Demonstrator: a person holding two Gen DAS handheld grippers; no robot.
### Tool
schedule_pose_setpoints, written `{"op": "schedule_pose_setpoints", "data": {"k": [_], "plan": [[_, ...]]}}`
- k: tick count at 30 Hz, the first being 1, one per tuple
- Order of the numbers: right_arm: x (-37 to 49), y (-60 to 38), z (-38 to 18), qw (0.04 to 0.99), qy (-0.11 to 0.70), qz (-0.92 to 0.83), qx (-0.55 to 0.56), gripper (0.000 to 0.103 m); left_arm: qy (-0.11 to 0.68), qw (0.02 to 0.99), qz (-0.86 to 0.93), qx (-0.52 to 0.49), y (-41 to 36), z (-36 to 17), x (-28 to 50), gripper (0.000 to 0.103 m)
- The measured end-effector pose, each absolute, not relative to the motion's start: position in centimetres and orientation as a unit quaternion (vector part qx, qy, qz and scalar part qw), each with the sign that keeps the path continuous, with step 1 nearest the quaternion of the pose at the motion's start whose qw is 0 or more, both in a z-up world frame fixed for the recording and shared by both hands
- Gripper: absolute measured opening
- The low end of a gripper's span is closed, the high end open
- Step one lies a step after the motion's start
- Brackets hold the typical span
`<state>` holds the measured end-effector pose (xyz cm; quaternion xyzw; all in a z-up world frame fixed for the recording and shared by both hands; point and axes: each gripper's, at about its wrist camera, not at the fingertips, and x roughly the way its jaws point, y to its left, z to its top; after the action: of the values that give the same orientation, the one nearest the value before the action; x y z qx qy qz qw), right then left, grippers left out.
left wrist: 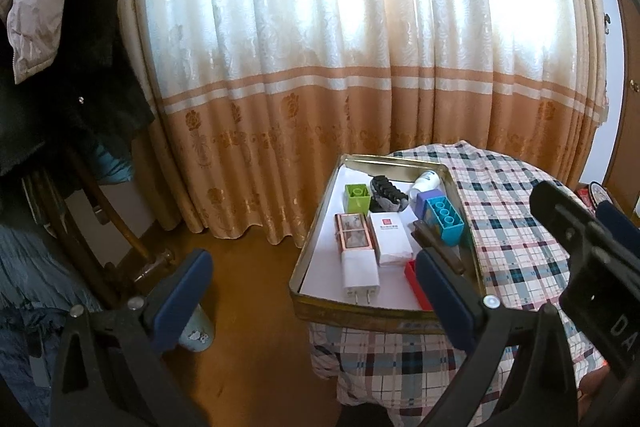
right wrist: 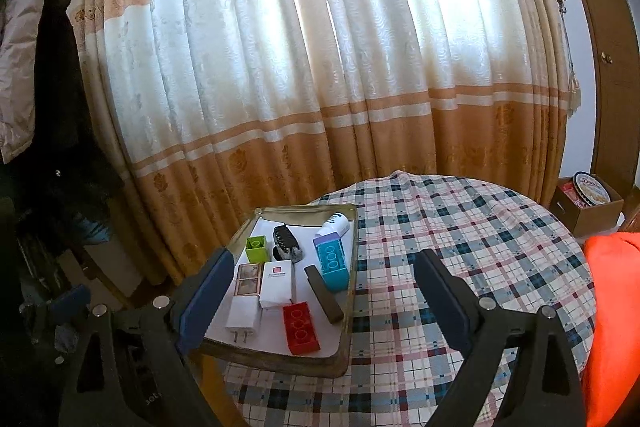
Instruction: Organize rigid objects
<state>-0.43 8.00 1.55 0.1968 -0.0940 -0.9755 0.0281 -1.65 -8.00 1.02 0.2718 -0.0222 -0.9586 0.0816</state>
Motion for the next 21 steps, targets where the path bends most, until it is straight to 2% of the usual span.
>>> {"op": "schedule_pose_setpoints", "data": {"k": [21], "plan": [[-0.12, 8.68, 1.43, 0.023, -0.108, -0.975, 0.195, 0.094, -0.015, 0.091, -0.959, 0.268, -8.27, 1.40, -1.53, 0.103]]}}
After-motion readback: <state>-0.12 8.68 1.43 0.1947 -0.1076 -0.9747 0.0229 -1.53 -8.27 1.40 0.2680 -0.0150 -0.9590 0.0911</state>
